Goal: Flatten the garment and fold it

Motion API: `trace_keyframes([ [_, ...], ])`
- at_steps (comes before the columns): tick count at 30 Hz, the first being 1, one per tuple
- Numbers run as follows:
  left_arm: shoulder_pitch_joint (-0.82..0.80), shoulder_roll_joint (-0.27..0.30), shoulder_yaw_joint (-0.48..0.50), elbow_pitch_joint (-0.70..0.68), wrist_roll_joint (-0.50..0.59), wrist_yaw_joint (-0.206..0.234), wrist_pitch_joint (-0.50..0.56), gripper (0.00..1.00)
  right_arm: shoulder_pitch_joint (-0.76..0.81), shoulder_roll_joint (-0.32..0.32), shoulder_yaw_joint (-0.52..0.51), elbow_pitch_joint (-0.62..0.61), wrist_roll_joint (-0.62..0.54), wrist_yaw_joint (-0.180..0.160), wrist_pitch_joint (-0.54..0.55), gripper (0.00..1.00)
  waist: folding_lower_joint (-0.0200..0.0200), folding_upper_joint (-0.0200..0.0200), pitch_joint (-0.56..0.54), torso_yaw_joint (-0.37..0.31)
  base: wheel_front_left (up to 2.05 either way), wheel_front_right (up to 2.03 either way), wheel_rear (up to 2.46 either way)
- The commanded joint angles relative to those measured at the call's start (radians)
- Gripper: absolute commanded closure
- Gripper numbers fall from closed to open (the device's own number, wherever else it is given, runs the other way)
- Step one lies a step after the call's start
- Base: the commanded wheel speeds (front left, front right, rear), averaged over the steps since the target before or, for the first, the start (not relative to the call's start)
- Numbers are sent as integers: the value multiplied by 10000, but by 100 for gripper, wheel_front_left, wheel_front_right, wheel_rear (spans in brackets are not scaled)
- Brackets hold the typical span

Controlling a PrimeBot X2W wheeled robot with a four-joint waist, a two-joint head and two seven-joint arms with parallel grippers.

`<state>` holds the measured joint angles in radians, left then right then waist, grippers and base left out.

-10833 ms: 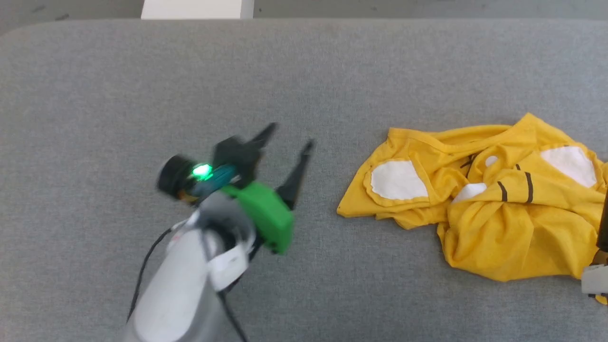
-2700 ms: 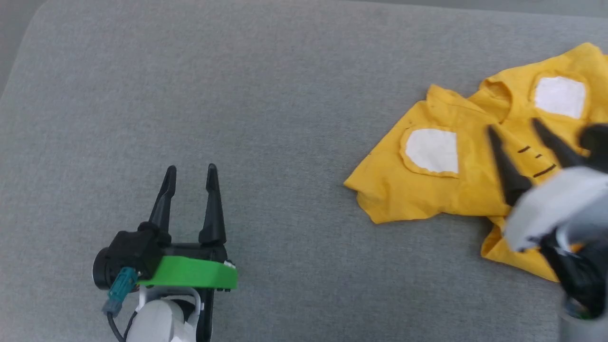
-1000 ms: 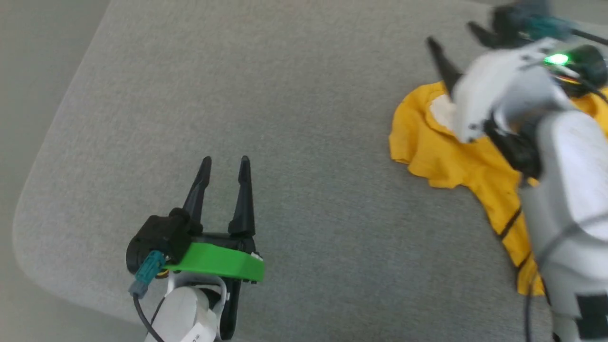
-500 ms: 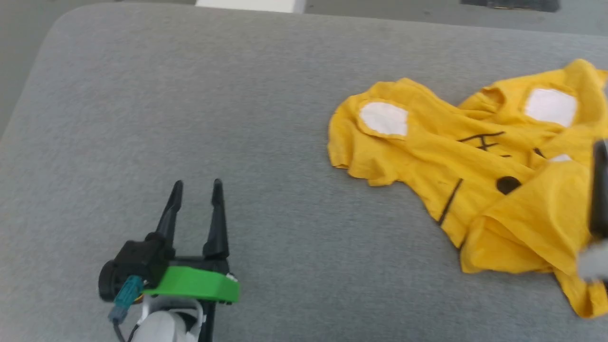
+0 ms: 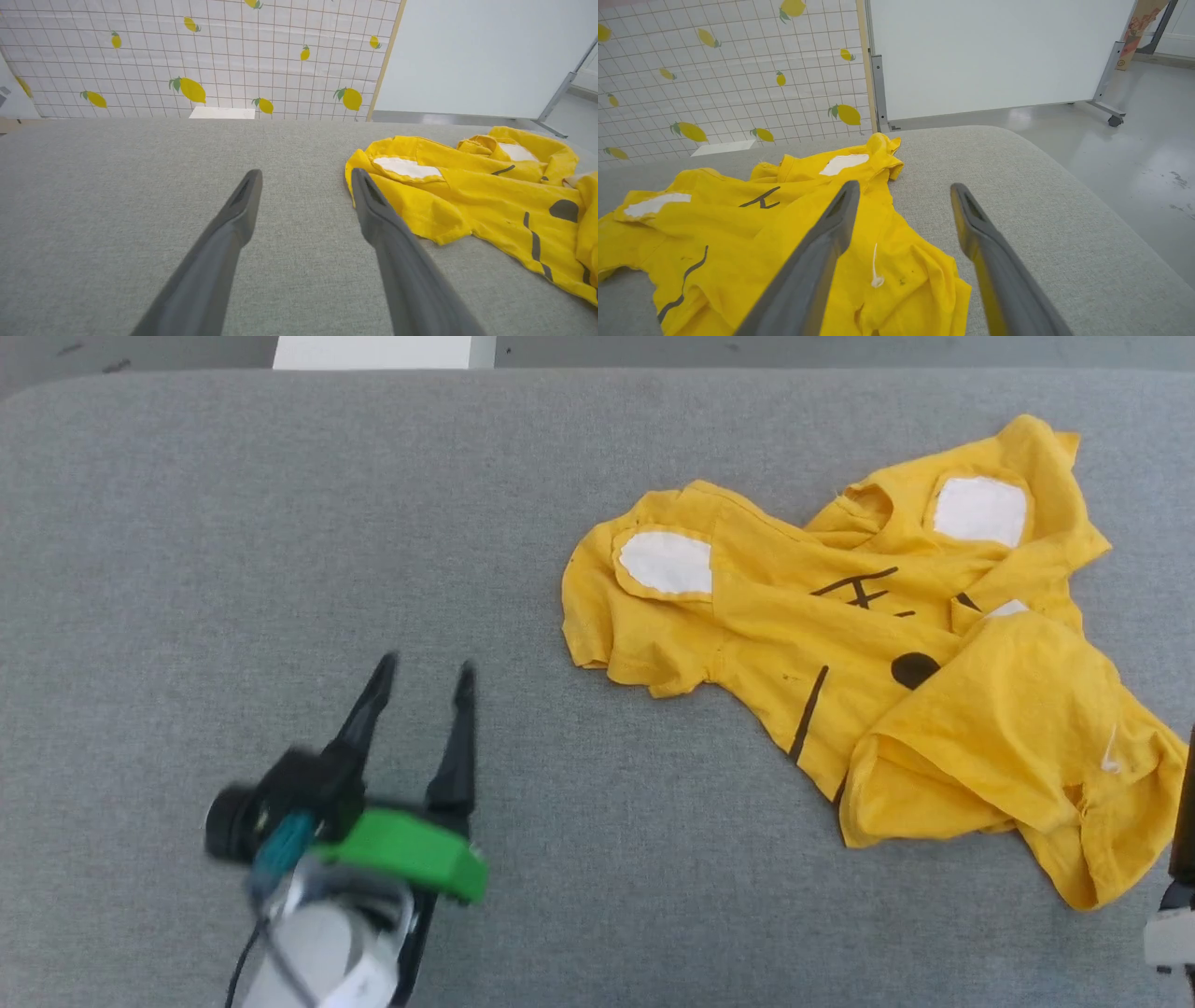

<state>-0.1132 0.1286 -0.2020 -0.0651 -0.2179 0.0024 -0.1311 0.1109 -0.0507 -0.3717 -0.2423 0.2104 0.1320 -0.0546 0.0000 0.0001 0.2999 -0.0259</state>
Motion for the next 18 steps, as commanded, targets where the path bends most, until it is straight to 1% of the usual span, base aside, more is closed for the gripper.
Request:
trace_keyframes([
  [1,-657,130,-256,47,148,-226,529,0,-257,4,-40,-62,-60,-13,-76,0,0,-1,277,105,0,0,0],
  [4,-1817,155,-862,390,260,-620,1987,0,-438,4,-48,-133,-99,-13,-34,0,0,-1,559,196,0,0,0],
  [8,-3017,-10,-1532,979,168,-907,3751,0,-636,4,6,-223,-109,-13,11,0,0,-1,922,224,0,0,0],
  [10,-3402,-62,-1725,1285,99,-966,4450,0,-729,4,62,-256,-110,-13,19,0,0,-1,1067,193,0,0,0],
  [12,-3662,-45,-1869,1552,108,-997,4980,0,-809,4,129,-283,-99,-13,27,0,0,-1,1185,132,0,0,0],
  [14,-3824,-51,-1875,1750,86,-964,5258,0,-855,4,170,-300,-77,-13,41,0,0,-1,1287,56,0,0,0],
  [18,-3968,-80,-1802,2055,13,-831,5418,0,-848,4,152,-262,-36,-13,44,0,0,-1,1414,-56,0,0,0],
])
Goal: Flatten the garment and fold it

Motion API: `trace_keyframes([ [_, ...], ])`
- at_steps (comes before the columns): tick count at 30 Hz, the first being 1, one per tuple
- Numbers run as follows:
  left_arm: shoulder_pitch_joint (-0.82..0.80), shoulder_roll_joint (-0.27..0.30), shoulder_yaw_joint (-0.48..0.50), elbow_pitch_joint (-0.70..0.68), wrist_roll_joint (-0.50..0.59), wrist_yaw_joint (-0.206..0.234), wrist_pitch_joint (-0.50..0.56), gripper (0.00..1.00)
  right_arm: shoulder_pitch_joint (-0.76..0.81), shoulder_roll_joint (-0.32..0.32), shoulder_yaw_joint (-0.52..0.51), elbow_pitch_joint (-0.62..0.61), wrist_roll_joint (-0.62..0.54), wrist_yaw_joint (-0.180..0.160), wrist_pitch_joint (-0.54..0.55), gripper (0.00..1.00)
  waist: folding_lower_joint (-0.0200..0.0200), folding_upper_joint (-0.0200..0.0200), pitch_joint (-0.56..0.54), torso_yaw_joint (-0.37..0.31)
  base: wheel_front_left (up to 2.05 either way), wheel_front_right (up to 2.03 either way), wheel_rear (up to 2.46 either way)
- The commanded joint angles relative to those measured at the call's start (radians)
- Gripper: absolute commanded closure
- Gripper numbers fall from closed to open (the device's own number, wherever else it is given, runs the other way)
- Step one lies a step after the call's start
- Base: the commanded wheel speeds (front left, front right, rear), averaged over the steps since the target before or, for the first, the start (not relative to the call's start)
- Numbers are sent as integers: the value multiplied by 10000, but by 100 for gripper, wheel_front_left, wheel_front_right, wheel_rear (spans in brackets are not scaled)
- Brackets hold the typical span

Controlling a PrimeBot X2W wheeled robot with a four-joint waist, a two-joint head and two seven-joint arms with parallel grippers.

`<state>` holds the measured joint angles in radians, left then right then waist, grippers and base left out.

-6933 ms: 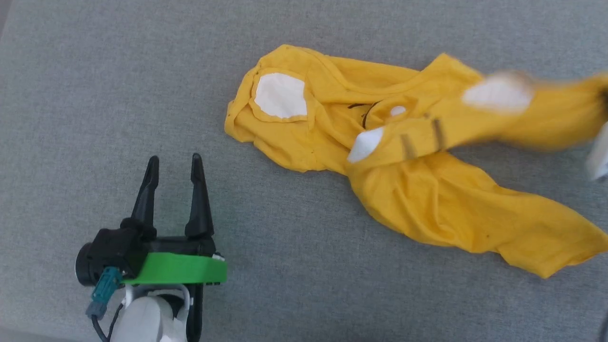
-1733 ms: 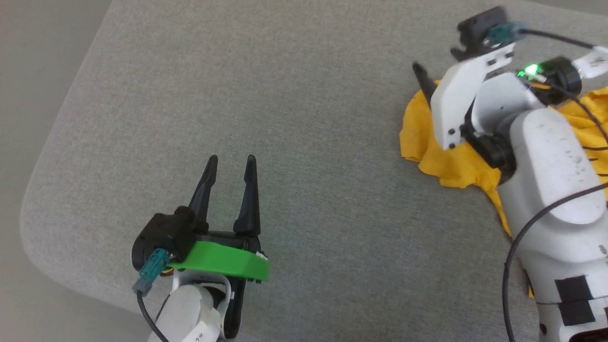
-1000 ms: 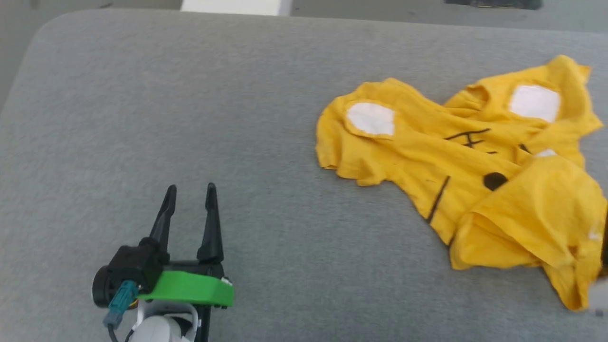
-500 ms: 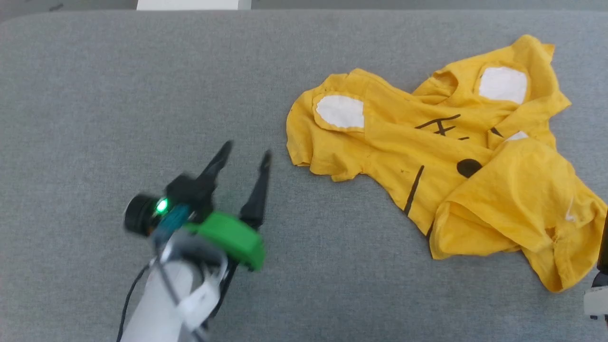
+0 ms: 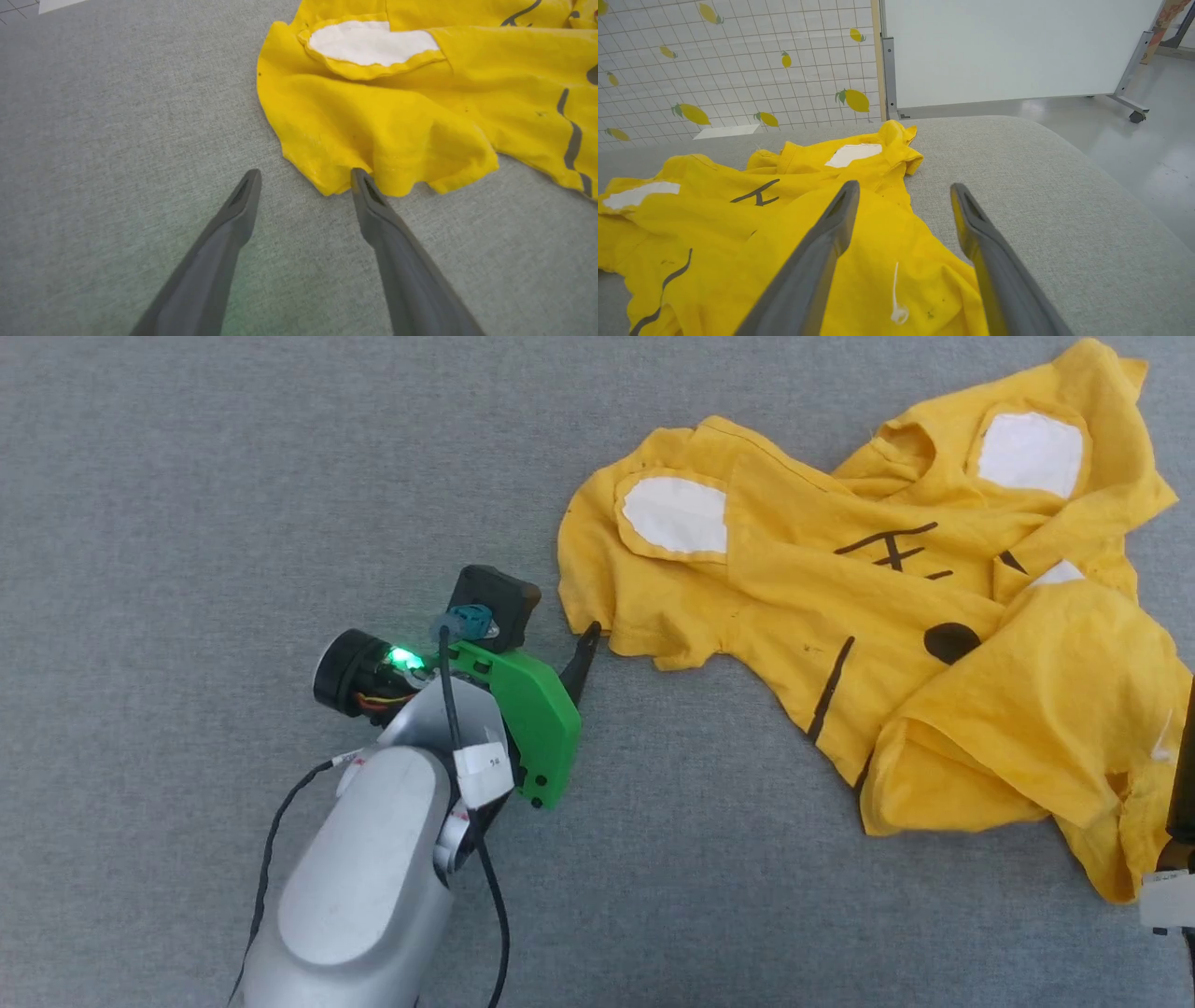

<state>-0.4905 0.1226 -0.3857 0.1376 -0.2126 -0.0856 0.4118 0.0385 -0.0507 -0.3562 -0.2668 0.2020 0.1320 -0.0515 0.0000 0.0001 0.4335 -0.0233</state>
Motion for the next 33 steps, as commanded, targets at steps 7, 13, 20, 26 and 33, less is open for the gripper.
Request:
trace_keyframes([
  [7,-395,-105,82,443,-217,108,-142,0,-99,4,65,67,97,-13,-8,0,0,-1,176,-178,0,0,0],
  [13,-593,-177,-216,1016,-261,45,266,35,-146,5,164,104,85,-13,54,0,0,-1,257,-162,0,0,0],
  [20,-789,-189,-695,1525,-406,-188,385,100,-249,5,250,225,128,-13,56,0,0,-1,327,-163,0,0,0],
  [26,-415,-172,-180,1217,-634,270,-628,100,-205,5,210,423,133,-13,30,0,0,-1,-24,-80,0,0,0],
  [33,1584,108,1266,-546,-1514,1316,-1451,100,-23,5,154,548,144,-13,96,0,0,-1,-620,219,0,0,0],
])
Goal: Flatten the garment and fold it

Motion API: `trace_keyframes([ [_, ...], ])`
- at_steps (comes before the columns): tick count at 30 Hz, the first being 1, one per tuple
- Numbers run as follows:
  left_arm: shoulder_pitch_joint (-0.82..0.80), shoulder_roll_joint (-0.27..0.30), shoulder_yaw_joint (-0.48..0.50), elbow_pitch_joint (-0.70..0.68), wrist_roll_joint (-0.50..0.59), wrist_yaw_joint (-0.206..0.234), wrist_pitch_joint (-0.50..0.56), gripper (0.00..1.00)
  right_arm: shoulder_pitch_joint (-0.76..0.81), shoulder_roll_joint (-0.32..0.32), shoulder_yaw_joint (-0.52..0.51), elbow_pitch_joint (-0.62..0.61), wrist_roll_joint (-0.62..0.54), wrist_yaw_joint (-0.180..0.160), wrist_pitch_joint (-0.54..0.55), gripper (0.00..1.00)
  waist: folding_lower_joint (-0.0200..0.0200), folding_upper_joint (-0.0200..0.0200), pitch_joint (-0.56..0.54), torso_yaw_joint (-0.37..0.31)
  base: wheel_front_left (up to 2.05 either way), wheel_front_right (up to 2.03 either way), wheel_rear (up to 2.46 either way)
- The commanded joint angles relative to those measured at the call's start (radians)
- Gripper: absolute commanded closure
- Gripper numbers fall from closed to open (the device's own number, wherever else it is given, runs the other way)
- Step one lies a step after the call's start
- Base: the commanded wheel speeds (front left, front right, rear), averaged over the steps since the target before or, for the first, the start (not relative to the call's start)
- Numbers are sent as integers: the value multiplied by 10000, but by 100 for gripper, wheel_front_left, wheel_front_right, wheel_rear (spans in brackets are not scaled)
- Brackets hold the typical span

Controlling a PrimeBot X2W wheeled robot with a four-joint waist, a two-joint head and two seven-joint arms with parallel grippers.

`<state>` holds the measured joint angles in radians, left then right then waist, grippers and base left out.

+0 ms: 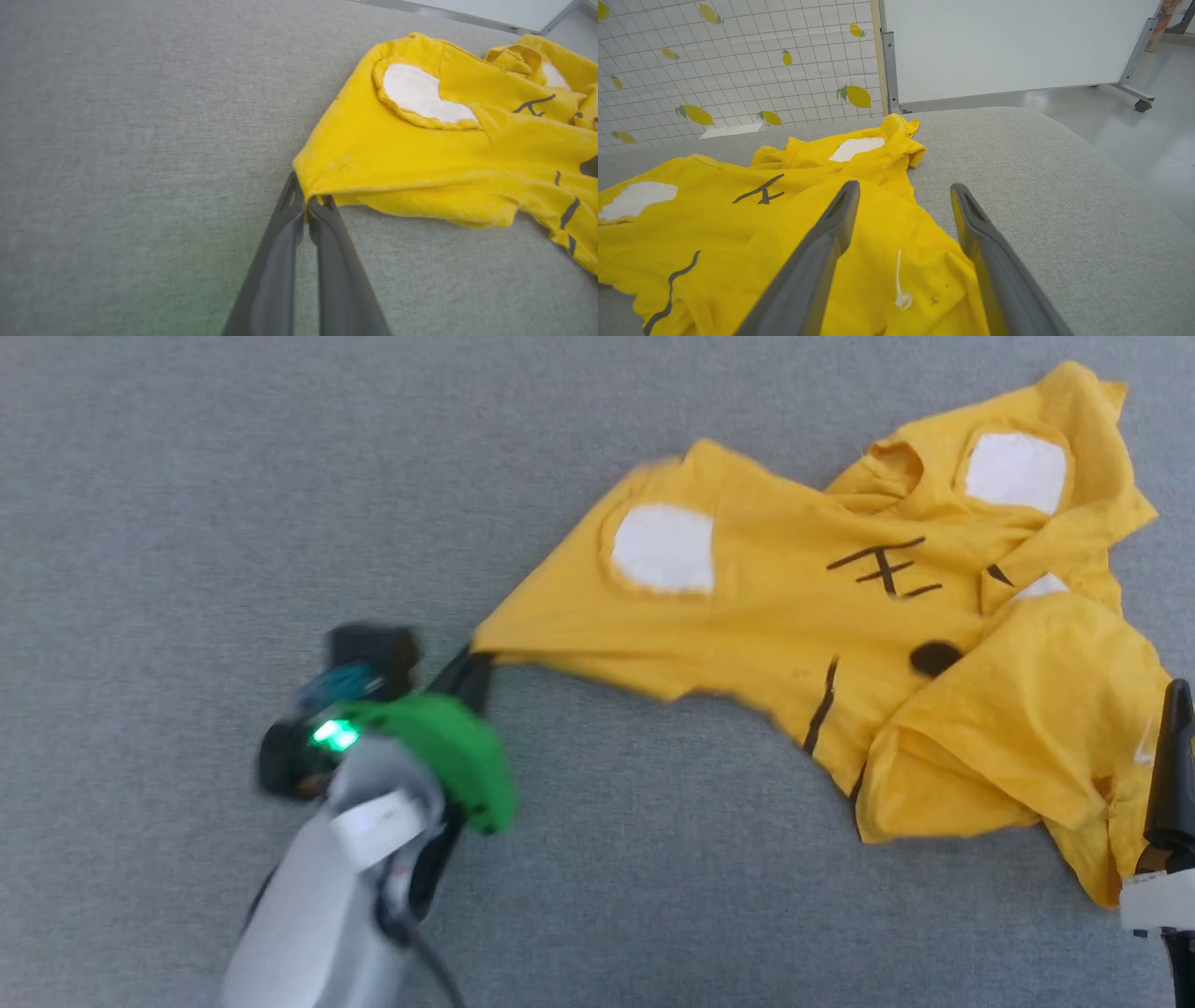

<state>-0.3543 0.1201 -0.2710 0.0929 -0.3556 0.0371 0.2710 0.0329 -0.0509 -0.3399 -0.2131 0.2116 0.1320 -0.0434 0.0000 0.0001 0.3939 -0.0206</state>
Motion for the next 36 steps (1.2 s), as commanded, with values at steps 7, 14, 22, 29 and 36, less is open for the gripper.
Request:
trace_keyframes([
  [7,2633,506,1904,-2050,-1118,1082,-118,100,270,7,-62,37,33,-13,153,0,0,-1,-591,586,0,0,0],
  [14,4314,1072,3519,-2796,-1452,1765,-238,100,414,7,-66,3,-102,-13,410,0,0,-1,-792,966,0,0,0],
  [22,3961,1045,3262,-3316,-1579,1582,-210,100,-1143,7,583,-351,-474,-13,2084,0,0,-1,-337,1263,0,0,0],
  [29,3103,786,2532,-3597,-1465,1378,-255,100,-3869,-251,909,61,-1109,-13,4791,0,0,-1,504,1494,0,0,0],
  [36,2538,605,1927,-3870,-1251,1235,-364,100,-5728,-1150,729,1478,-1534,-13,6700,0,0,-1,1191,2022,0,0,0],
])
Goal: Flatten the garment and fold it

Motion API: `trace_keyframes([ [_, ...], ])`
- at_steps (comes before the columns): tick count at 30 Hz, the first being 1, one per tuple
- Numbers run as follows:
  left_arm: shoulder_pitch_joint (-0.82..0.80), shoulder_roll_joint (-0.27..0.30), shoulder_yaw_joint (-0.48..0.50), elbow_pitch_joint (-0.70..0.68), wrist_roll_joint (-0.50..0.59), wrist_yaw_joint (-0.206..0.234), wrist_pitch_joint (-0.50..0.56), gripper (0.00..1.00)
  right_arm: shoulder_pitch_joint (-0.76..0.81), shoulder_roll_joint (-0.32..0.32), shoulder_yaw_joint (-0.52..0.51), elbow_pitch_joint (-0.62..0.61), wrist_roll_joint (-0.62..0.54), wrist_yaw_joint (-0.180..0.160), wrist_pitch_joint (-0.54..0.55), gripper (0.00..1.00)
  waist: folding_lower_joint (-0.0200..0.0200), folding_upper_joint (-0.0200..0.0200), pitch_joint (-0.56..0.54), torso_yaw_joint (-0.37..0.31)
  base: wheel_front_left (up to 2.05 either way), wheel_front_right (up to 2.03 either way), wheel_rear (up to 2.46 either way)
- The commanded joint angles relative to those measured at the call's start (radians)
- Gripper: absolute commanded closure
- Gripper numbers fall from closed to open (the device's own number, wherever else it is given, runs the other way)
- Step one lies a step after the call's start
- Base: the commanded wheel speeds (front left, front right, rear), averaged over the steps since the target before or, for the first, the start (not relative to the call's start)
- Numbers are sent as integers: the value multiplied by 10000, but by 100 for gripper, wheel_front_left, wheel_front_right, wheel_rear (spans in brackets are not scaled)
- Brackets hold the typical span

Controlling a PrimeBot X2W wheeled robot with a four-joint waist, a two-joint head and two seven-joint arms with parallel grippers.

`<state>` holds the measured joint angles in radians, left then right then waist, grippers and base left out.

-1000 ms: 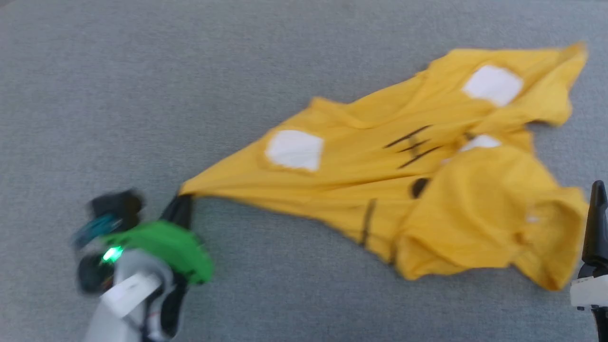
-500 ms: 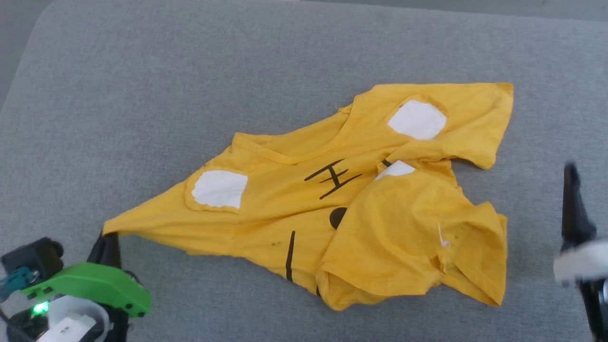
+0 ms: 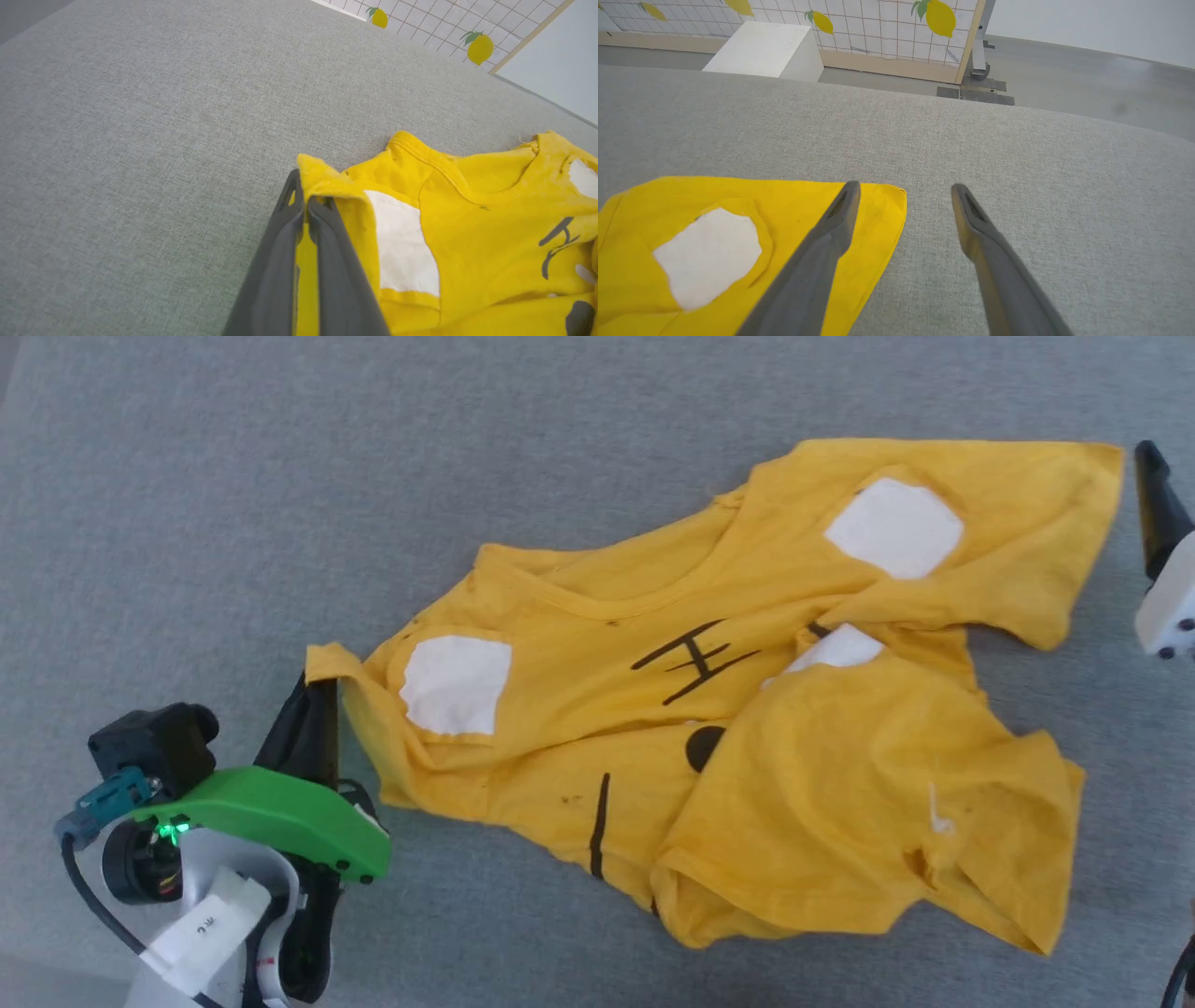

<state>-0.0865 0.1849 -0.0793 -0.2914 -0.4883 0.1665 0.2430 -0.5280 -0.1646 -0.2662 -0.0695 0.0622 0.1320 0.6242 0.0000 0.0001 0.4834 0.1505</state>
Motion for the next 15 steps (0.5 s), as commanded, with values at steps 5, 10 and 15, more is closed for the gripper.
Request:
trace_keyframes([
  [5,-225,-131,-178,-84,133,-64,-146,100,-475,-54,-291,753,-283,-13,633,0,0,-1,441,633,0,0,0],
  [10,-207,-172,-266,-145,159,-31,-181,100,-727,-81,-566,1370,-636,-13,787,0,0,-1,523,905,0,0,0],
  [15,-147,-182,-308,-195,177,37,-176,100,-938,167,-1043,1955,-1003,-13,840,100,0,-1,499,1004,0,0,0],
])
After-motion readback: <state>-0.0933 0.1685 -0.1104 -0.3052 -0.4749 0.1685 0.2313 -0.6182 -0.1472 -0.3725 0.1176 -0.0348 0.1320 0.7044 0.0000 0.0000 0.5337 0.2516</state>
